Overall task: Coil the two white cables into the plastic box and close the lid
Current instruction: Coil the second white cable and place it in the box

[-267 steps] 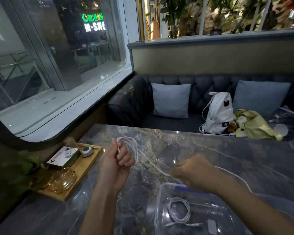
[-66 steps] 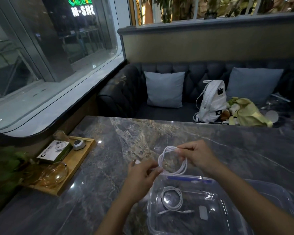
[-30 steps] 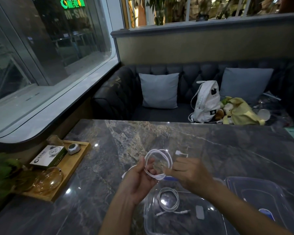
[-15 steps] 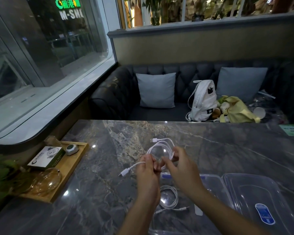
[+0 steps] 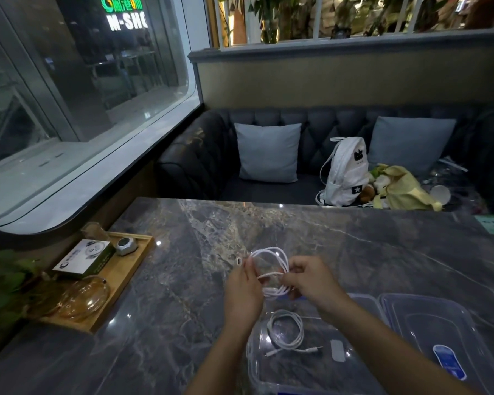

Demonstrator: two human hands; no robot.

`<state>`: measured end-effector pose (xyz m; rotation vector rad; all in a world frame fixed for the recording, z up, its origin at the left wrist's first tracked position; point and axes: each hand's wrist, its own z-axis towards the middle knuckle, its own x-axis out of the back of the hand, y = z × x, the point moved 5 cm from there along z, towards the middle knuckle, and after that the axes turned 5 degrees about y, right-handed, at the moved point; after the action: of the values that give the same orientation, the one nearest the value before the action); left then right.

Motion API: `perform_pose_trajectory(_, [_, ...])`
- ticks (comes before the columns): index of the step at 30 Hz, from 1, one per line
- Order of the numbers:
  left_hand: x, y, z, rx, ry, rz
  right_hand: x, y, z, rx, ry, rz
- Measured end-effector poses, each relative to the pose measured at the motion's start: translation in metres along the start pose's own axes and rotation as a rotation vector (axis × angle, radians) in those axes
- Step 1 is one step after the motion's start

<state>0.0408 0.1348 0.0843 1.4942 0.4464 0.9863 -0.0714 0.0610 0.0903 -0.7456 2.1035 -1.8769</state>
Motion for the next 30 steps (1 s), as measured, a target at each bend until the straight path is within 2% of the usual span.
perform_pose_trajectory(2, [0.002,-0.004,0.002,0.020,-0.041,-0.011,-0.001,-0.003,-0.002,0.064,0.032,-0.133])
perform_pose_trajectory(4, [0.002,-0.006,0.001,0.006,-0.059,0.013,-0.001,-0.011,-0.008,0.223,0.129,-0.452])
perform_pose_trajectory(7, [0.001,-0.007,-0.002,0.037,-0.074,0.007,-0.010,-0.025,-0.022,0.683,0.308,-0.952])
perform_pose_trajectory(9, [0.001,-0.007,-0.004,0.086,-0.115,-0.085,-0.017,-0.033,-0.031,0.935,0.379,-1.091])
perform_pose_trajectory(11, [0.001,-0.007,-0.006,0.132,-0.154,-0.182,-0.020,-0.035,-0.035,1.036,0.416,-1.121])
perform_pose_trajectory(13, [0.004,-0.008,-0.006,0.168,-0.159,-0.254,-0.019,-0.035,-0.034,0.997,0.440,-1.009])
perform_pose_trajectory(18, [0.009,-0.015,-0.008,0.320,-0.167,-0.371,-0.009,-0.031,-0.021,0.498,0.486,-0.298])
perform_pose_trajectory(19, [0.011,-0.016,-0.007,0.319,-0.163,-0.375,-0.011,-0.030,-0.019,0.452,0.482,-0.270])
perform_pose_trajectory(22, [0.022,-0.017,-0.002,0.222,-0.138,-0.295,-0.023,-0.030,-0.015,0.456,0.341,-0.386])
perform_pose_trajectory(24, [0.029,-0.017,0.002,0.165,-0.133,-0.238,-0.026,-0.029,-0.012,0.420,0.285,-0.332])
perform_pose_trajectory(30, [0.040,-0.015,0.000,0.154,-0.134,-0.323,-0.033,-0.014,-0.010,0.045,0.363,0.323])
